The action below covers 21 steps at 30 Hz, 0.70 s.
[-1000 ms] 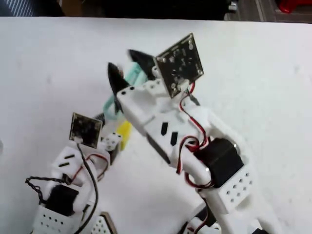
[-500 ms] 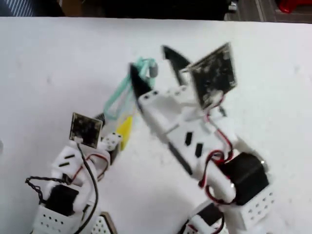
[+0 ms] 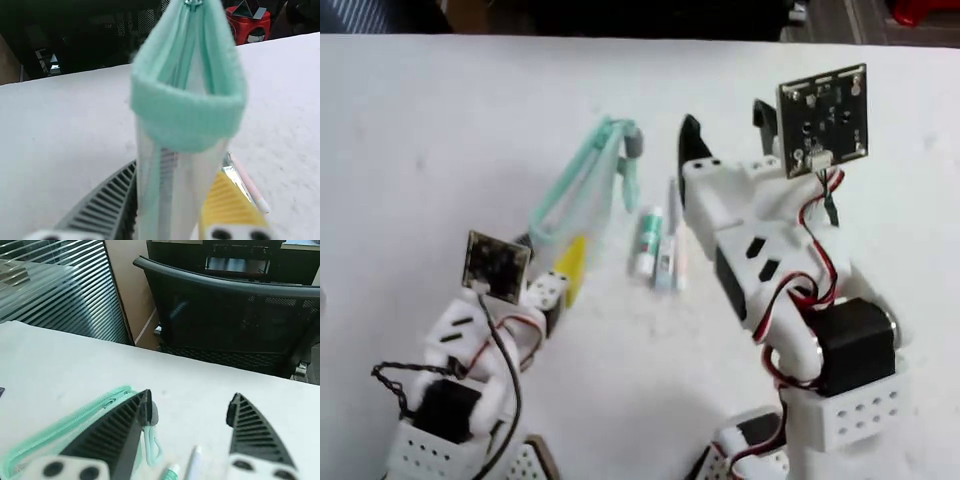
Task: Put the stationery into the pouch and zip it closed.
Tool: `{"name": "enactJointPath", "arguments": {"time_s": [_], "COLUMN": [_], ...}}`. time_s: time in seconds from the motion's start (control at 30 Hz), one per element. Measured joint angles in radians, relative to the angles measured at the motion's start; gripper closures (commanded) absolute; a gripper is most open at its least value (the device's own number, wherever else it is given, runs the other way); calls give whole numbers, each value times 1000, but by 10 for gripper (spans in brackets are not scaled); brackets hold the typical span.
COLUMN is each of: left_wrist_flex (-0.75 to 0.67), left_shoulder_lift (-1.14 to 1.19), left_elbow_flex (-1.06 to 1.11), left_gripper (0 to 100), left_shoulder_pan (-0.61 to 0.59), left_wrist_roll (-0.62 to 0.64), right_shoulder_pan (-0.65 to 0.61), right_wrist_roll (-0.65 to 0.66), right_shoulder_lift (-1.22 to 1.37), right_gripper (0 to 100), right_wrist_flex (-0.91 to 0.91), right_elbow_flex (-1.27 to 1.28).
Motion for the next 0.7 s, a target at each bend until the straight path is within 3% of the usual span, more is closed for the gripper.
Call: {"name": "enactJointPath", "arguments": {"time_s": [0.27, 0.47, 0.7], "left_wrist_flex": [0, 0, 0], "left_shoulder_lift": [0, 2, 3], "left_elbow_flex": [0, 0, 0], "left_gripper": [839, 839, 839], "left_shoulder_pan": [-6, -101, -110], "left_wrist_roll": [0, 15, 44], "right_shoulder_pan": [5, 60, 92], "right_wrist_roll": [0, 0, 0], "right_shoulder_lift": [100, 423, 850], "right_gripper": [769, 769, 769], "right_wrist_flex": [0, -2, -26], "right_elbow_flex": [55, 37, -77]}}
